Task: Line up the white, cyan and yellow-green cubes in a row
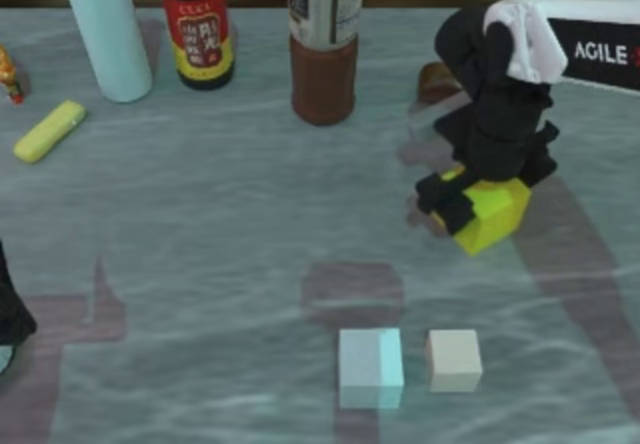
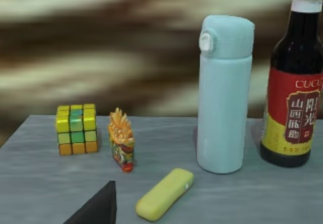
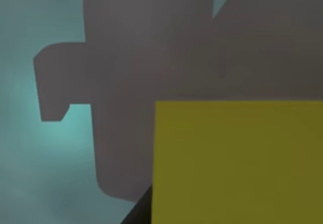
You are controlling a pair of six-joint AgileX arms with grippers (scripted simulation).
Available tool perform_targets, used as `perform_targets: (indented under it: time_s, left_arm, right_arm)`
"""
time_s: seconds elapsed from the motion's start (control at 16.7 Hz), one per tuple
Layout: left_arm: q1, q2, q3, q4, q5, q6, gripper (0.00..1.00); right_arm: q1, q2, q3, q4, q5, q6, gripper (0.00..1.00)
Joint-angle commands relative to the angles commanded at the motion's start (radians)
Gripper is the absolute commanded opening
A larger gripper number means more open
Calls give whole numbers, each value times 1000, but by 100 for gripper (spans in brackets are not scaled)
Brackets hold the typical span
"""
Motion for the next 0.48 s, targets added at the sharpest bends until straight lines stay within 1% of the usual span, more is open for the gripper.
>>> perform_targets:
  time_s: [0.24, 0.48]
  left_arm:
    - [0, 0, 0, 0, 0, 0, 100]
    - [0, 0, 0, 0, 0, 0, 100]
  right_arm:
    - [2, -12, 16, -20, -3, 2, 0]
    - [8, -48, 106, -157, -5, -1, 0]
